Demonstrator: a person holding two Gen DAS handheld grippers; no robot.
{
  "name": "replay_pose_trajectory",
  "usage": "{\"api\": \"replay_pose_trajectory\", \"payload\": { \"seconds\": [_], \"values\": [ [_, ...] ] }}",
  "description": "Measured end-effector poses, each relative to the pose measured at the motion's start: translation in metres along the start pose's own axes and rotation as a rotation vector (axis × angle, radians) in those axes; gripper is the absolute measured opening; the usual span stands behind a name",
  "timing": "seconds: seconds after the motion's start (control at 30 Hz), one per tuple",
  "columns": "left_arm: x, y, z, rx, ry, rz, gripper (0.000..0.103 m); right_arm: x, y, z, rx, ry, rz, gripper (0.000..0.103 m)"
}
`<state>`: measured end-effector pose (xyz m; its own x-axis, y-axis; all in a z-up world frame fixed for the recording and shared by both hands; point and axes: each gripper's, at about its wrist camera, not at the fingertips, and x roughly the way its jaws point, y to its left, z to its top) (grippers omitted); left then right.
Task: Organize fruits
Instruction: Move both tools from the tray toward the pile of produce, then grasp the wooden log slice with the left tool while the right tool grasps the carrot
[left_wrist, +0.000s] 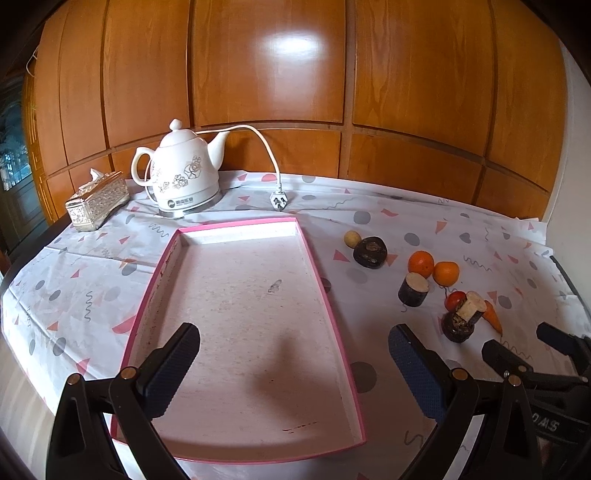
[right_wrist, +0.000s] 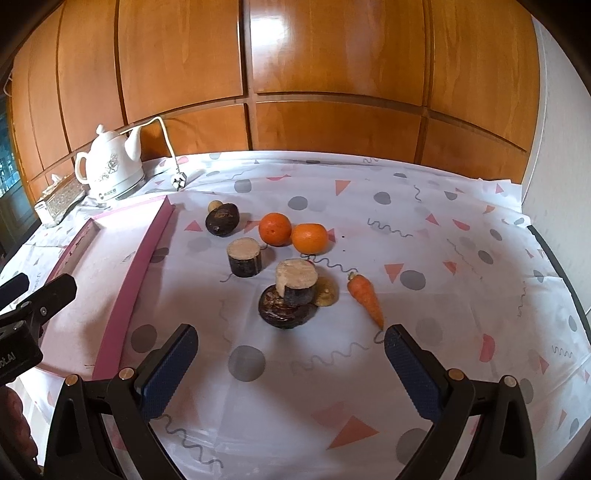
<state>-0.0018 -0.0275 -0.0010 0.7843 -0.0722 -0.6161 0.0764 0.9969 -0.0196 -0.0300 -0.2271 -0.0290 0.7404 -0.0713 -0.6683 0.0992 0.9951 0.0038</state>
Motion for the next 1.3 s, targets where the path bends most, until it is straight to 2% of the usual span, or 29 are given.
{"api": "replay_pose_trajectory", "payload": {
  "seconds": [0.17,0.37,0.47,0.53,0.63,0.7,0.9,0.97,1.17,1.3],
  "values": [
    [0.002,-0.006,0.001,0.015,0.008,-0.023,0.103,0.003,-0.015,0.002,0.019,0.003,-0.016,0.102],
    [0.008,-0.016,0.002,0.041,0.03,-0.065,0.103,0.011,-0.042,0.004,0.059,0.019,-0.029,0.094],
    [0.012,-0.021,0.003,0.054,0.054,-0.121,0.103,0.018,-0.058,0.002,0.092,0.039,-0.032,0.082],
    [0.016,-0.023,0.004,0.049,0.082,-0.179,0.103,0.022,-0.07,0.0,0.118,0.054,-0.023,0.07],
    [0.022,-0.031,0.008,0.046,0.128,-0.226,0.103,0.028,-0.086,-0.003,0.144,0.074,-0.005,0.053],
    [0.023,-0.038,0.01,0.054,0.134,-0.244,0.103,0.03,-0.092,-0.004,0.149,0.081,0.018,0.045],
    [0.028,-0.063,0.013,0.122,0.148,-0.278,0.103,0.04,-0.097,-0.004,0.14,0.108,0.072,0.037],
    [0.029,-0.068,0.012,0.147,0.144,-0.285,0.102,0.045,-0.094,-0.001,0.115,0.111,0.077,0.031],
    [0.035,-0.077,0.008,0.166,0.165,-0.322,0.099,0.065,-0.083,0.01,0.03,0.124,0.084,0.028],
    [0.041,-0.084,0.008,0.166,0.18,-0.339,0.094,0.081,-0.081,0.011,-0.013,0.14,0.059,0.016]
  ]
}}
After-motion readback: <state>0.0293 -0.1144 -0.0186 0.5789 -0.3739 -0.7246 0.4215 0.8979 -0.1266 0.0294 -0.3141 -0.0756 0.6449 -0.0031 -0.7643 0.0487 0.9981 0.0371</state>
